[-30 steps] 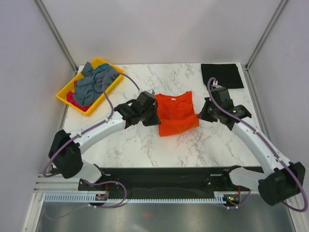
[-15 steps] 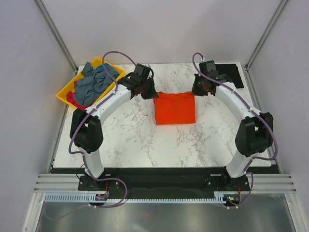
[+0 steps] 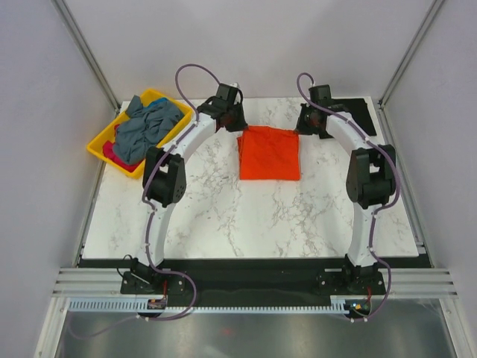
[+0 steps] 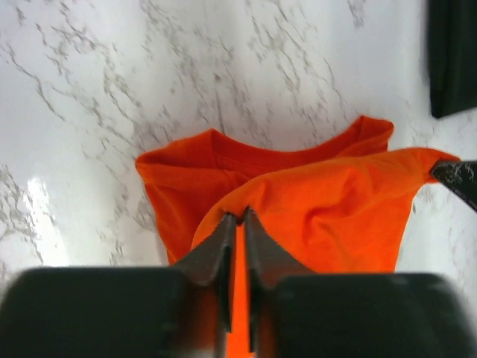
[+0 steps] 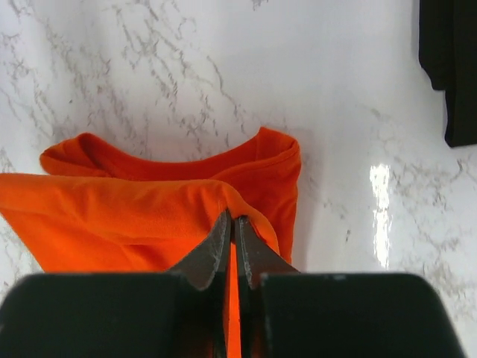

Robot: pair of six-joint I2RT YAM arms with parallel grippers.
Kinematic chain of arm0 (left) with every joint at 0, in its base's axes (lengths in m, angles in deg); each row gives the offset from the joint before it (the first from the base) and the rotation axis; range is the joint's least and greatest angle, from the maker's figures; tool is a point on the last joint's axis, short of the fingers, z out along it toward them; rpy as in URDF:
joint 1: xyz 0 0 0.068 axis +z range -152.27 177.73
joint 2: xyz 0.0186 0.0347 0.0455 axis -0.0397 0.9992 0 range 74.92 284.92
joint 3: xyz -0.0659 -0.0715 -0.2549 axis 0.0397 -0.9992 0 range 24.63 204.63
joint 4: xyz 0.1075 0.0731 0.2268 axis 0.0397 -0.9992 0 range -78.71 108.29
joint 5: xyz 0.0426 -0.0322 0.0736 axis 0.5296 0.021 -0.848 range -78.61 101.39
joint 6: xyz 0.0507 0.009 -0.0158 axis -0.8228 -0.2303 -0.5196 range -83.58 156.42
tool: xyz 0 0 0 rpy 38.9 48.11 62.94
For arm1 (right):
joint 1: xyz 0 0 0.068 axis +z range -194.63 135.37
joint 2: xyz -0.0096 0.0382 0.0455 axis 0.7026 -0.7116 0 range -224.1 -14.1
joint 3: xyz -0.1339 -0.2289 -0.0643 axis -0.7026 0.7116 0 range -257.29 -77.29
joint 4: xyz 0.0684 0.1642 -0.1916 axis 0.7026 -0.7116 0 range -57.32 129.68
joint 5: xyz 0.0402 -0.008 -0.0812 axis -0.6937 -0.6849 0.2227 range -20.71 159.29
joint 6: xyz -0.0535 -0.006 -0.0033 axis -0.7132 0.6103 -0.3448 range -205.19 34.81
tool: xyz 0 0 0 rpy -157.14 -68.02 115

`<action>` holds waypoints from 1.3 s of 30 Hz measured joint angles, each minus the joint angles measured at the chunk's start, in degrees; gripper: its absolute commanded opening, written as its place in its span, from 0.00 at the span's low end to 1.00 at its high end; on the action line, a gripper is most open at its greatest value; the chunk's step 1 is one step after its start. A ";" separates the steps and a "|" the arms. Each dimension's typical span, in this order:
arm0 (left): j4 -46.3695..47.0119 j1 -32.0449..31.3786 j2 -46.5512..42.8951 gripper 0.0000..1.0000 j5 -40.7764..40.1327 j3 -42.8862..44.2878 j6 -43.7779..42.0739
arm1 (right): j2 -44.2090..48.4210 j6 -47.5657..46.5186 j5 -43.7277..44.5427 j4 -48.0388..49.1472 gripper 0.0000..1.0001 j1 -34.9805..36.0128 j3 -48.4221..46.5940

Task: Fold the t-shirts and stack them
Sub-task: Fold the tshirt

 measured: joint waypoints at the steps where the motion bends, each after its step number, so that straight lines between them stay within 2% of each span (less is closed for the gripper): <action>1: 0.76 0.72 1.53 0.31 0.20 1.05 -0.24 | -1.36 -0.13 -0.55 0.76 0.18 -0.33 -1.14; 2: 1.68 1.55 3.17 0.45 0.57 1.99 -0.55 | -3.41 0.09 -0.87 1.44 0.25 -0.85 -1.77; 3: 2.38 2.43 4.96 0.50 1.49 3.34 -0.92 | -4.85 0.26 -1.07 2.08 0.30 -1.22 -2.36; 5: 3.34 4.07 7.78 0.51 2.75 5.53 -1.16 | -7.06 0.72 -2.21 3.32 0.43 -2.16 -2.91; 8: 3.63 6.45 8.76 0.50 3.69 4.94 -1.42 | -7.17 0.39 -3.04 3.85 0.48 -3.39 -1.31; 13: 5.38 8.22 4.15 0.50 5.97 -3.78 -2.54 | -1.62 -2.21 -5.22 5.86 0.50 -4.44 5.92; 19: 7.19 5.64 -2.45 0.52 11.17 -17.33 -4.07 | 0.85 -6.67 -11.80 7.72 0.50 -4.07 10.40; 25: 8.68 3.10 -2.62 0.53 14.51 -20.28 -4.92 | 0.37 -9.49 -13.92 8.04 0.48 -3.80 12.90; 28: 9.97 2.99 -2.51 0.46 15.13 -20.28 -4.92 | -0.87 -9.73 -15.02 9.33 0.45 -3.82 13.42; 29: 10.34 3.06 -2.43 0.38 15.19 -20.26 -4.92 | -1.44 -9.70 -15.26 9.88 0.45 -3.80 13.73; 32: 11.37 3.15 -1.66 0.24 15.65 -20.33 -4.76 | -2.12 -9.49 -16.04 11.89 0.39 -3.82 15.91; 34: 11.91 3.26 -1.46 0.20 15.98 -21.38 -4.79 | -1.62 -8.94 -16.37 13.84 0.37 -3.91 17.46; 37: 12.83 3.26 -1.51 0.19 16.76 -23.63 -4.74 | 0.35 -8.11 -16.81 16.13 0.40 -3.93 21.05; 39: 13.90 3.37 -2.64 0.23 18.01 -25.83 -4.74 | 2.43 -7.56 -16.85 16.87 0.43 -3.78 24.00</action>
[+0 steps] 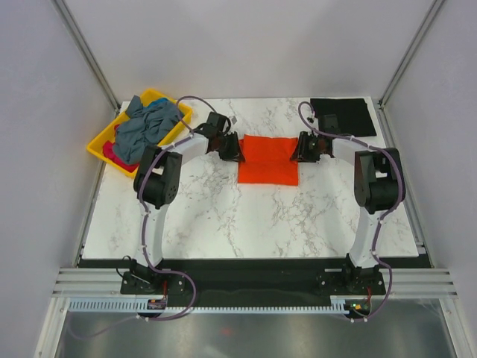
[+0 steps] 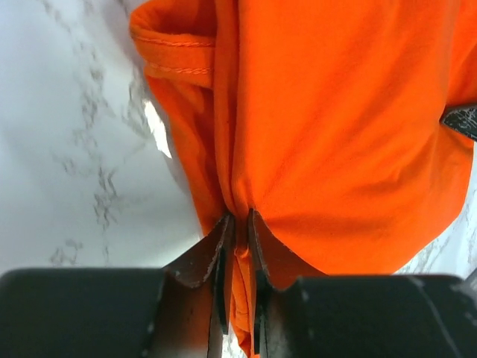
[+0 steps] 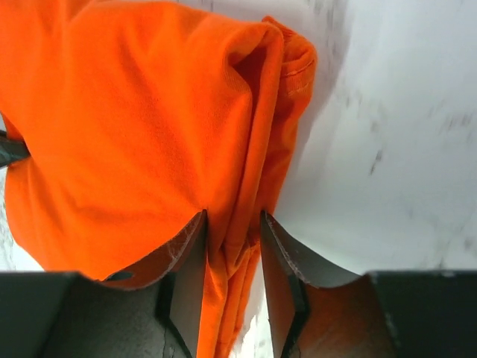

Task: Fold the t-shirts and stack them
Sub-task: Fold the tshirt

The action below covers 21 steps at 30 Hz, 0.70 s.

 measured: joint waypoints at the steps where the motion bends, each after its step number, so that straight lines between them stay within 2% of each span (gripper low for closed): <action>1: 0.15 0.02 -0.66 0.31 0.15 -0.98 0.00 | 1.27 0.13 0.11 -0.13 0.44 0.11 1.57; 4: 0.35 0.02 -4.57 0.41 0.22 -6.08 0.35 | 4.37 0.37 0.70 -1.60 0.45 0.46 4.92; 9: -1.29 0.04 -7.34 0.44 -0.39 -6.34 0.42 | 6.16 0.37 1.73 -3.65 0.47 0.72 4.26; 14: -3.06 0.07 -6.40 0.42 -0.39 0.50 0.35 | 5.57 0.15 2.89 -4.70 0.48 0.66 0.68; 21: -2.49 0.37 1.16 0.41 2.21 12.04 0.31 | -0.26 -1.68 3.39 -5.31 0.48 -0.26 -6.05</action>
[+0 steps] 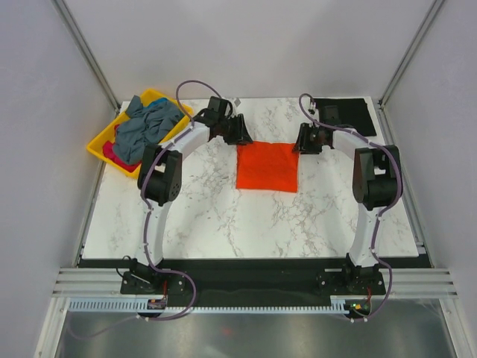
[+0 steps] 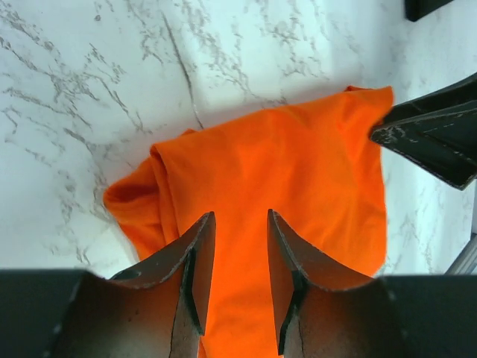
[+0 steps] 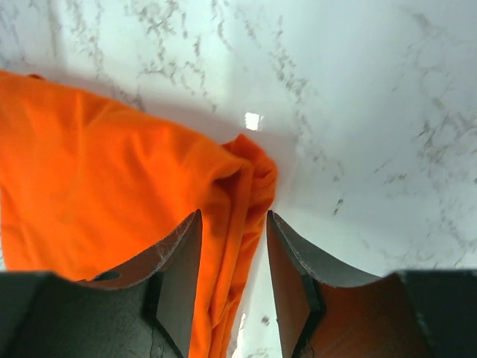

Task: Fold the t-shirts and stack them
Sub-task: Fold the tshirt

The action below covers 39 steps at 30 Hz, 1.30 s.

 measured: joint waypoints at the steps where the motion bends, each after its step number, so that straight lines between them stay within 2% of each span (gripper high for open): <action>1: -0.15 0.07 1.27 0.41 0.44 0.83 0.00 | -0.90 -0.11 0.02 0.04 0.48 -0.20 -0.79; 5: -0.50 0.48 6.29 0.41 0.81 3.82 0.00 | -4.92 -0.92 -0.42 -0.35 0.45 -1.53 -3.89; 9: -1.14 1.11 10.01 0.41 1.92 7.56 -0.04 | -6.67 -1.64 -1.20 -0.61 0.26 -2.27 -6.43; 11: -1.31 1.42 10.40 0.42 1.99 8.98 -0.33 | -7.67 -1.64 -1.95 -0.59 0.26 -2.54 -7.32; 14: -1.44 2.03 10.38 0.44 2.32 10.16 -0.81 | -8.66 -1.42 -3.50 -0.57 0.27 -2.91 -8.15; 18: -1.84 2.93 9.18 0.45 2.36 9.40 -1.27 | -8.81 -0.94 -4.50 -0.66 0.40 -3.37 -8.46; 23: -2.58 3.56 -0.59 0.45 0.72 -1.27 -1.57 | -7.74 -0.33 -3.78 -3.58 0.47 -3.52 -8.94; 29: -1.36 3.45 -10.43 0.48 0.55 -11.19 -1.86 | -2.16 -0.42 -3.15 -10.16 0.50 -3.54 -8.96; 35: 0.28 3.15 -10.40 0.50 -0.20 -14.64 -1.86 | 5.11 -0.13 -3.21 -10.21 0.51 -3.28 -3.63; 39: 2.12 2.78 -8.33 0.53 -3.04 -14.25 -1.84 | 5.79 0.15 -3.21 -9.81 0.52 -2.58 -0.83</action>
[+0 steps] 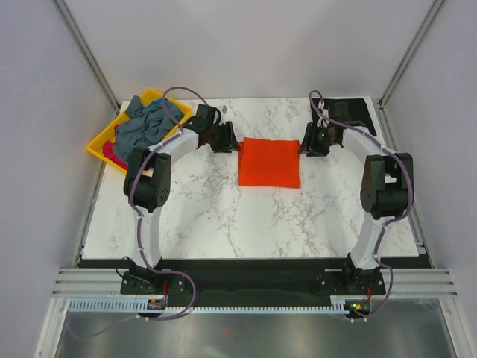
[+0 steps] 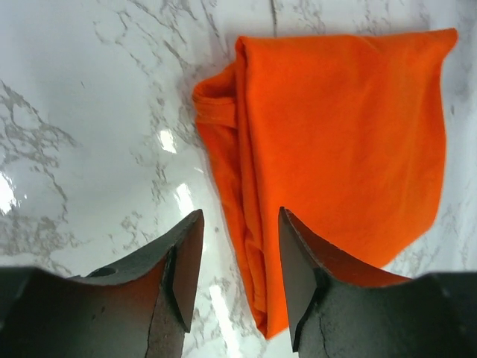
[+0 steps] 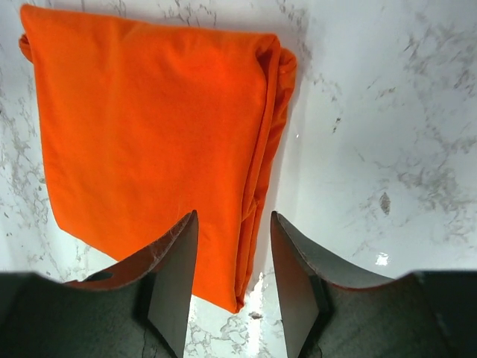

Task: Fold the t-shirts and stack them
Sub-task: Fold the tshirt

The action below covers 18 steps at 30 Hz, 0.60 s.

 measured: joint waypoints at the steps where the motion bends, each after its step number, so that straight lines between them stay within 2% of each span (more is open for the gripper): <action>1: 0.39 -0.09 1.03 0.53 -0.72 0.50 0.02 | 0.00 0.15 0.00 0.07 0.52 0.24 0.79; 11: 5.55 -1.62 7.98 0.56 -3.85 4.57 0.26 | -0.09 1.05 0.26 2.91 0.52 0.94 3.72; 18: 7.21 -2.10 11.69 0.50 -3.23 8.66 0.42 | -1.18 1.62 0.83 5.42 0.52 0.94 3.82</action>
